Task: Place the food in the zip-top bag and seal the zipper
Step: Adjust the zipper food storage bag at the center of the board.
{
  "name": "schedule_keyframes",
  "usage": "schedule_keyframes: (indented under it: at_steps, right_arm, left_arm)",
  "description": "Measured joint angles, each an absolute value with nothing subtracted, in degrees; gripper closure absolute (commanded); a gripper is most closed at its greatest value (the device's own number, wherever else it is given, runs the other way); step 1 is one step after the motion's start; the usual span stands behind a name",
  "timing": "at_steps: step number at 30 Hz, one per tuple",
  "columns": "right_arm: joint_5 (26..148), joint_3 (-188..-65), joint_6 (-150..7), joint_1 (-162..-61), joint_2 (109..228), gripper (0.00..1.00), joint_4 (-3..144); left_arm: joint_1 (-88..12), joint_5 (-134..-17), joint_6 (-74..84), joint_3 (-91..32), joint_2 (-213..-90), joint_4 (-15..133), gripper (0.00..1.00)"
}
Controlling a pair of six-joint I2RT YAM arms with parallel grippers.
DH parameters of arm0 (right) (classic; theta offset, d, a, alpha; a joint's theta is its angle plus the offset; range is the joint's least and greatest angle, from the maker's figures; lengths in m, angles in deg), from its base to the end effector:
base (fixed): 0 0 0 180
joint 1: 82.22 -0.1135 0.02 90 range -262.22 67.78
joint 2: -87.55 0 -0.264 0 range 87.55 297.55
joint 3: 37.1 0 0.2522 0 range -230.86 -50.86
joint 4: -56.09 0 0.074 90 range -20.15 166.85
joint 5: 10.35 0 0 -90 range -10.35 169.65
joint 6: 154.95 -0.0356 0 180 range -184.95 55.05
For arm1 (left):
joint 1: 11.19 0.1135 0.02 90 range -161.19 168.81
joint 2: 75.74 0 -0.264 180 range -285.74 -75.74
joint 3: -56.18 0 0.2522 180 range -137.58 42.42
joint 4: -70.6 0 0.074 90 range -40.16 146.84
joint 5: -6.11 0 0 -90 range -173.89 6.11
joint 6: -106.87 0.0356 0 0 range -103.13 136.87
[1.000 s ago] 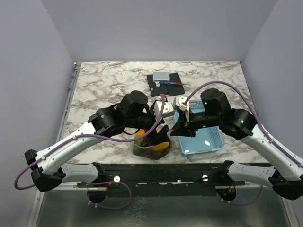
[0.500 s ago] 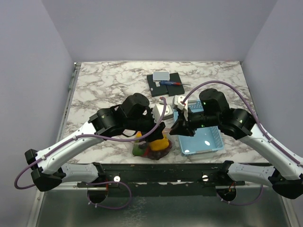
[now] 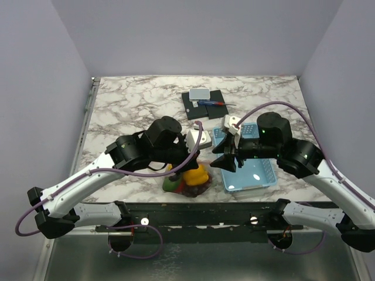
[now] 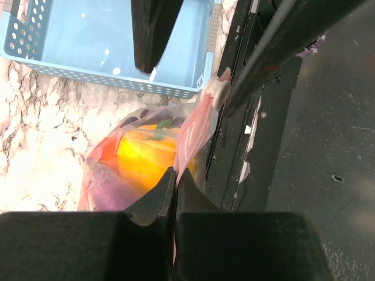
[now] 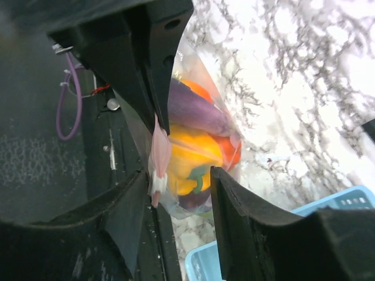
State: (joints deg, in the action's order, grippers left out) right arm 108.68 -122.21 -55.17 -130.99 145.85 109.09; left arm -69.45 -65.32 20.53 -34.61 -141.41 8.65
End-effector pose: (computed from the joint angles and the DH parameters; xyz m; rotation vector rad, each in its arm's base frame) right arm 0.1193 0.1623 0.4055 -1.3021 1.6410 0.9344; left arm 0.1092 -0.1980 0.3965 1.3519 1.8857 -0.8667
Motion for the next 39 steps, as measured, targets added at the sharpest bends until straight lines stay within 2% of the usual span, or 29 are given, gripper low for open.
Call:
schedule_keyframes:
  at_steps: [4, 19, 32, 39]
  right_arm:
    - [108.14, -117.84, -56.66, -130.99, 140.87, 0.38, 104.65]
    - [111.13, -96.13, -65.73, -130.97, 128.94, 0.39, 78.16]
    - [112.79, -93.03, -70.27, -130.97, 131.34, 0.5, 65.9]
    - [114.11, -92.44, -71.72, -130.97, 131.97, 0.71, 63.74]
  left_arm:
    - [-69.43, -65.3, 20.33, -34.24, -140.38, 8.65, 1.0]
    - [-69.45, -64.76, 18.28, -34.06, -137.89, 8.17, 1.0]
    - [-69.45, -63.6, 17.73, -35.9, -138.02, 7.89, 1.0]
    - [-69.45, -63.51, 17.71, -35.99, -138.02, 7.86, 1.0]
